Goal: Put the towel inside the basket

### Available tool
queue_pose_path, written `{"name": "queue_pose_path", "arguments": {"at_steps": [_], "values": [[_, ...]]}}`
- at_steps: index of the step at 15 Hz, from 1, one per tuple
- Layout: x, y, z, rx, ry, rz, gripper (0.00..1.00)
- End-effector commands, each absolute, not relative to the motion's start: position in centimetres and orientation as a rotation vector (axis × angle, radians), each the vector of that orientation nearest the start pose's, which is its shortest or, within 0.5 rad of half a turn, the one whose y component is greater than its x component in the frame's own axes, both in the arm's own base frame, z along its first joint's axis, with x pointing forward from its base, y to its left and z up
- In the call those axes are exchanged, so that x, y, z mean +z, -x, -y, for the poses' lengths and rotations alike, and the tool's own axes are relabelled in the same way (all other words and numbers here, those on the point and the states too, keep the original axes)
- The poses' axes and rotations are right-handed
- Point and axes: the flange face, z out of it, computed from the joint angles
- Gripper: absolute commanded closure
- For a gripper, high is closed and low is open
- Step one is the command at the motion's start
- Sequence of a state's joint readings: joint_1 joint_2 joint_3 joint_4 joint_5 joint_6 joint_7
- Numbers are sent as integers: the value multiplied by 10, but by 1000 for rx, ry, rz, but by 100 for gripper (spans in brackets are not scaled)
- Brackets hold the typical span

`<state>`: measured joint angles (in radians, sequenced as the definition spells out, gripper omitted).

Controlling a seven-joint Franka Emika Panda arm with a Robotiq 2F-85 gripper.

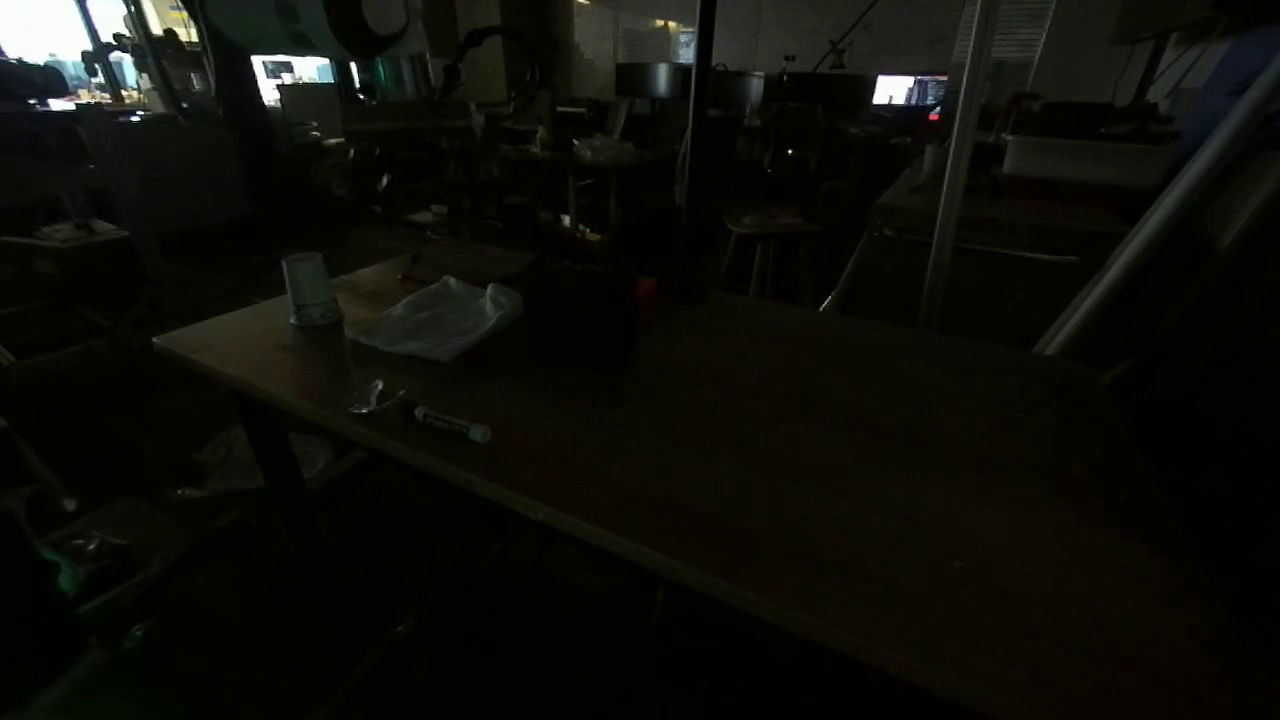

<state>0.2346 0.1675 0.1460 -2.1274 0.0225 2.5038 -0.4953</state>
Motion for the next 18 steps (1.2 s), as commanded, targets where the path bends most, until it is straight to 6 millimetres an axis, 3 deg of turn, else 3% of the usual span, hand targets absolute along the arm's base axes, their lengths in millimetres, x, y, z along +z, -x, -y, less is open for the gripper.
{"name": "queue_pose_path", "arguments": {"at_steps": [1,8,11,13,14,15,18], "values": [[312,-575,-237,-338,2784,1358,0],[223,-604,-255,-178,2763,1439,0],[198,-611,-252,-119,2766,1445,0],[196,-613,-250,-99,2775,1434,0],[198,-612,-250,-85,2777,1425,25],[201,-610,-250,-78,2782,1413,26],[213,-599,-251,-68,2812,1352,48]]}}
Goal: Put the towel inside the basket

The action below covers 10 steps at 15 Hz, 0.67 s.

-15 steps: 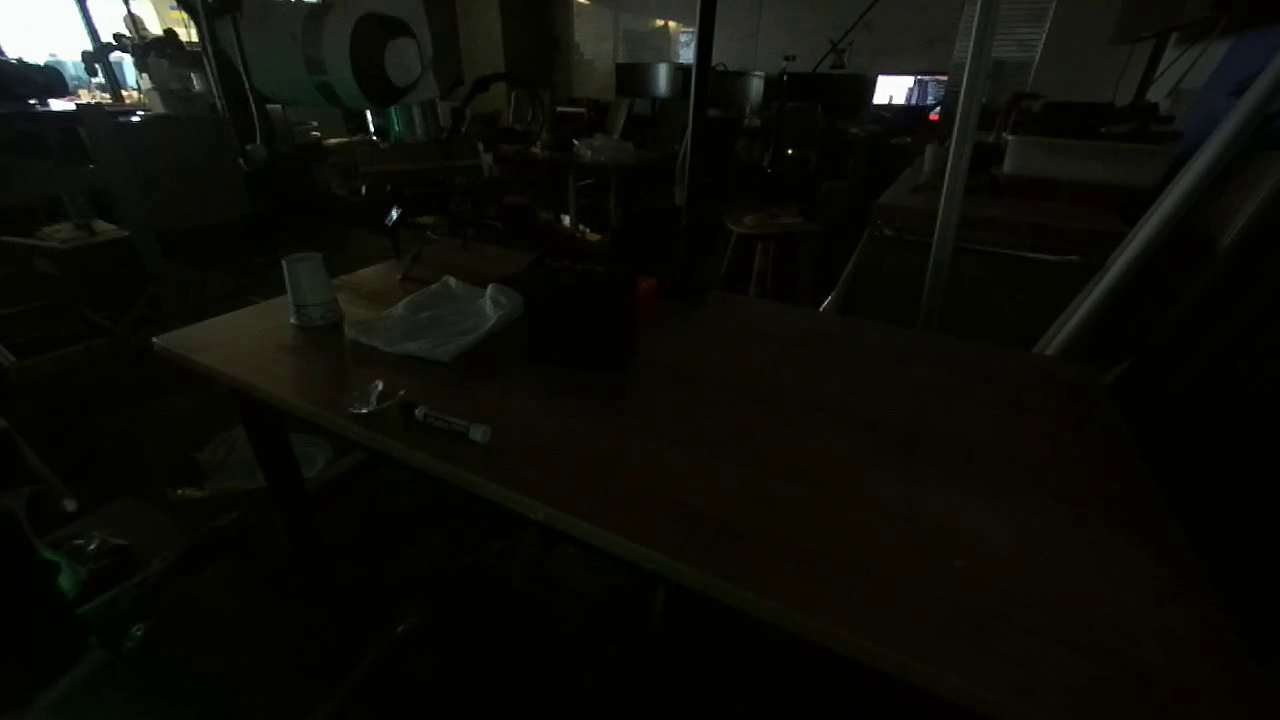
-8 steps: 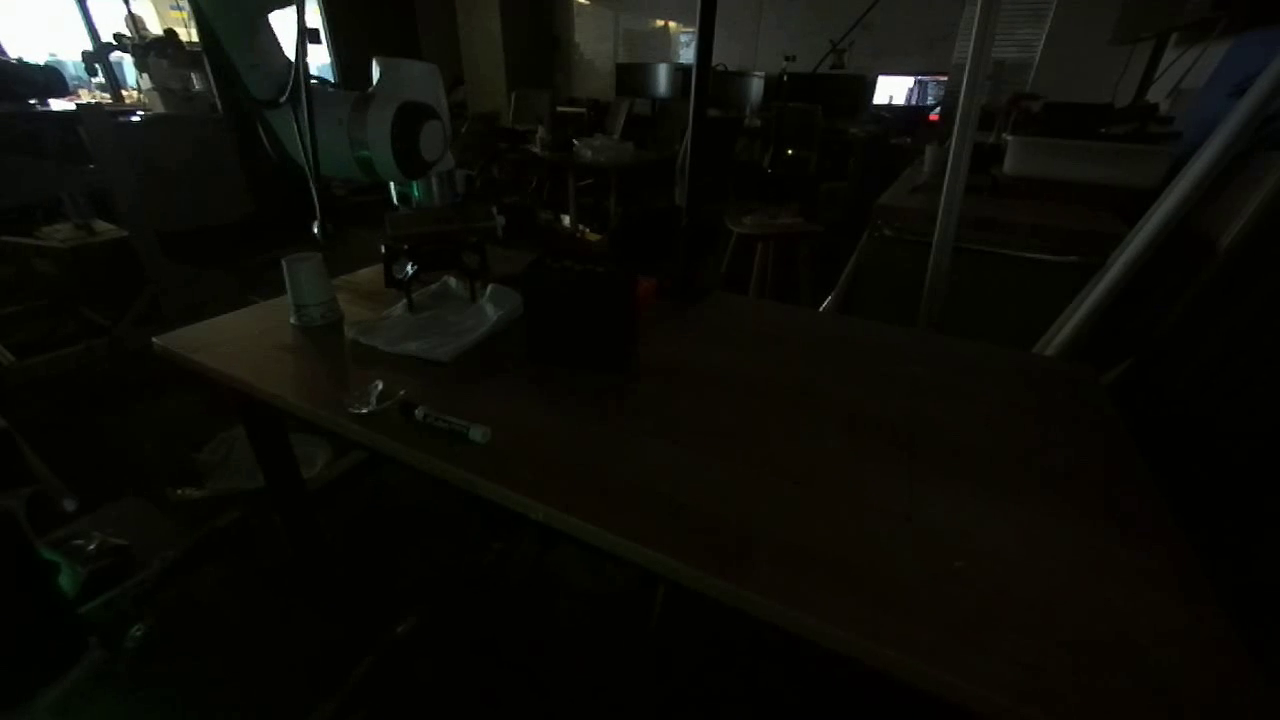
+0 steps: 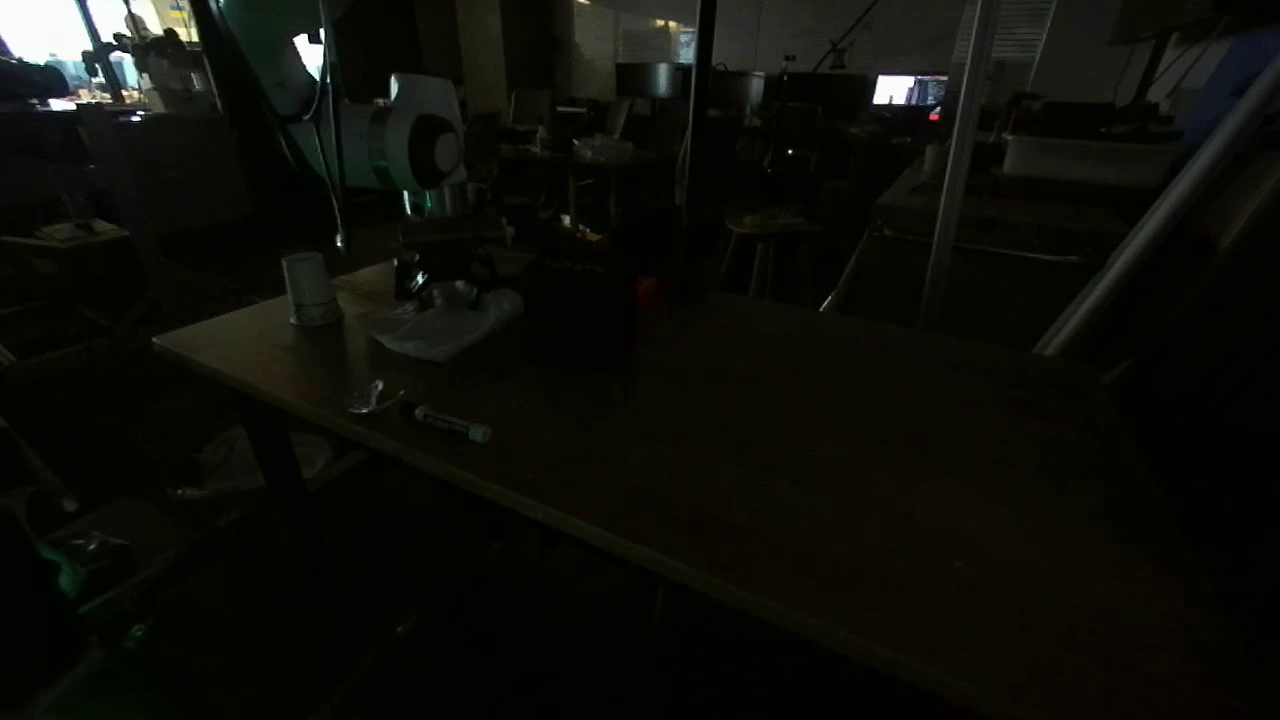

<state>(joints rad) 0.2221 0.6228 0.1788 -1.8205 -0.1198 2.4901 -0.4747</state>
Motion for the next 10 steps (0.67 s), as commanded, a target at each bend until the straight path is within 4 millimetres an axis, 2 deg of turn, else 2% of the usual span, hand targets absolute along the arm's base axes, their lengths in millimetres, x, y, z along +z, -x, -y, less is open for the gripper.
{"name": "queue_pose_path", "arguments": {"at_steps": [1,6,7,10], "values": [[215,-596,-251,-66,2822,1330,58],[239,-574,-242,-69,2895,1171,95],[243,-570,-240,-67,2909,1144,100],[262,-556,-233,-84,2955,1072,97]]}}
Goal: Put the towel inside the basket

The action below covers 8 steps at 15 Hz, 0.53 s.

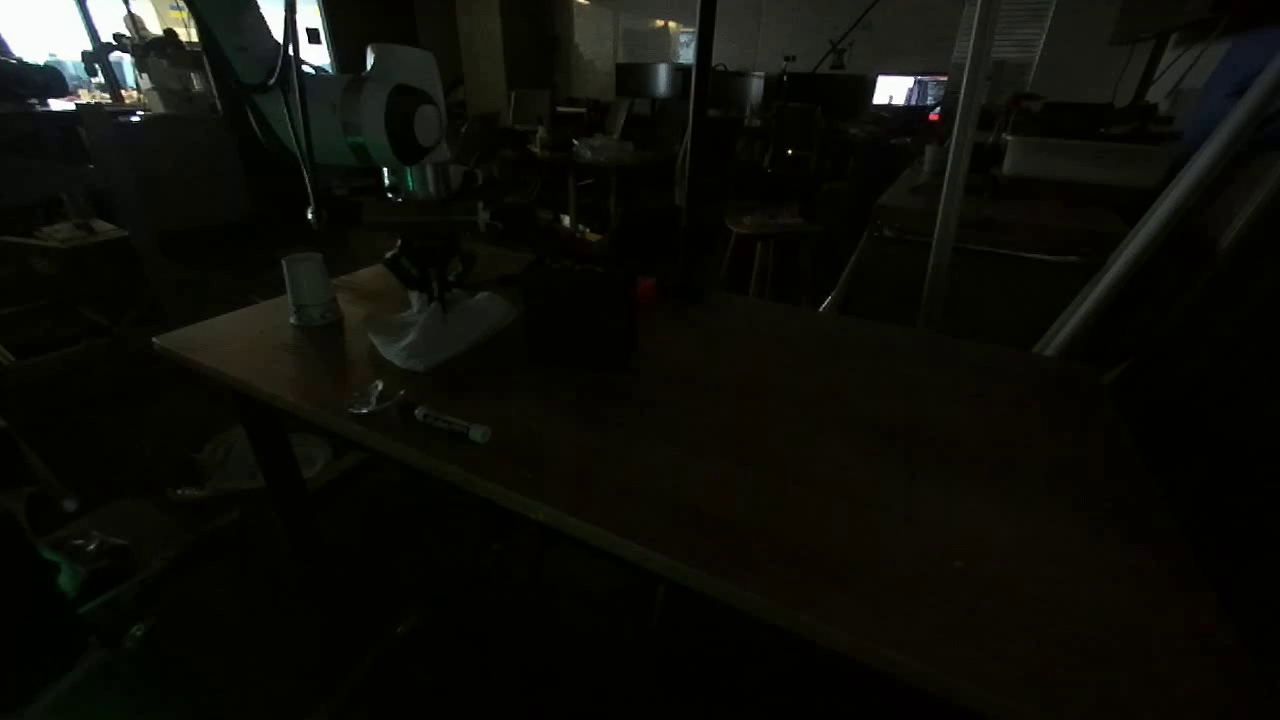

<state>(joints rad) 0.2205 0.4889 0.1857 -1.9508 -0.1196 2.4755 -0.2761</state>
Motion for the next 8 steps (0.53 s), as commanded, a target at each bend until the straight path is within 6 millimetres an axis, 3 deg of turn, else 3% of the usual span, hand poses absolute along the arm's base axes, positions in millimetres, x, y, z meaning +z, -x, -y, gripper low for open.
{"name": "queue_pose_path", "arguments": {"at_steps": [1,3,8], "values": [[268,-553,-232,-94,2968,1049,97],[286,-546,-226,-134,2994,994,97],[352,-536,-199,-296,3085,866,97]]}}
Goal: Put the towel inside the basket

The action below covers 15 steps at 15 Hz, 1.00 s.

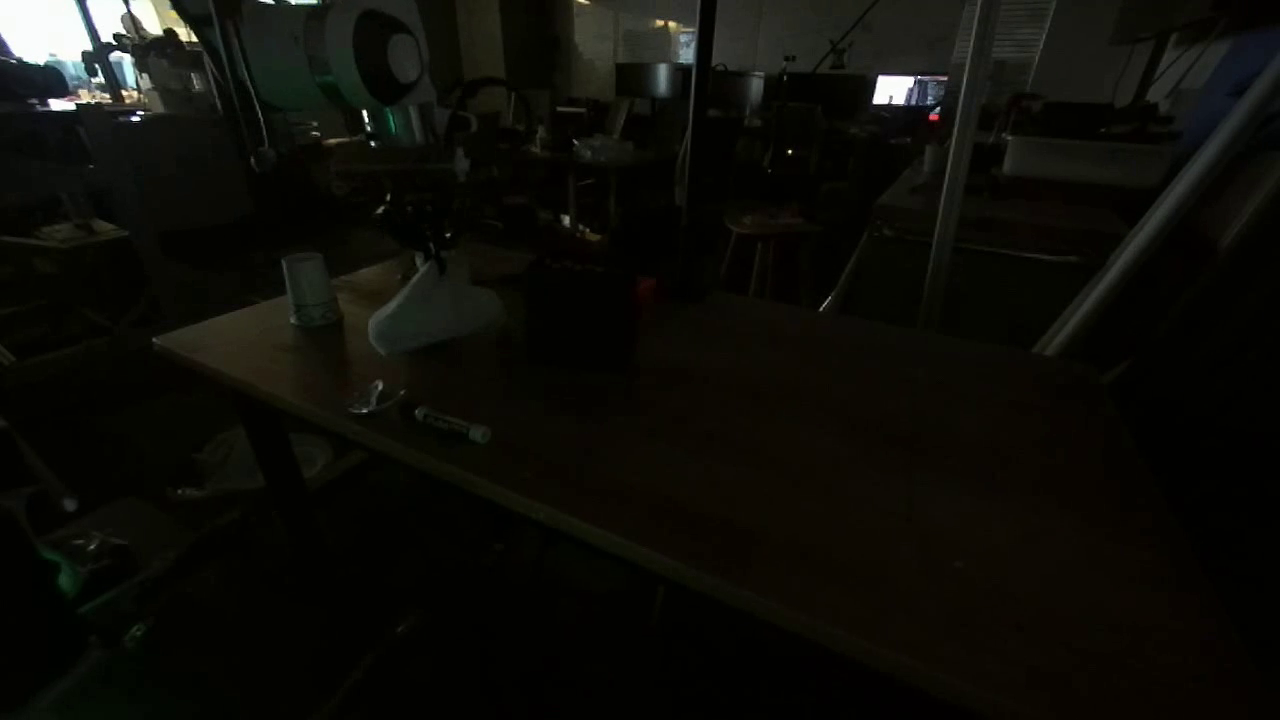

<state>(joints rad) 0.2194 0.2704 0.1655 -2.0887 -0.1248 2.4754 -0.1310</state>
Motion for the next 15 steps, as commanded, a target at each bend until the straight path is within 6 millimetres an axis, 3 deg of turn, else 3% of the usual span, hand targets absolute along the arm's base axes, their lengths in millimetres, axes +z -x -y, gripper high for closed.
{"name": "queue_pose_path", "arguments": {"at_steps": [1,6,9,11,15], "values": [[365,-536,-191,-332,3112,844,97],[421,-534,-134,-497,3304,699,97],[442,-540,-103,-571,3424,603,97],[445,-547,-88,-599,3498,552,97],[419,-560,-83,-549,3580,556,97]]}}
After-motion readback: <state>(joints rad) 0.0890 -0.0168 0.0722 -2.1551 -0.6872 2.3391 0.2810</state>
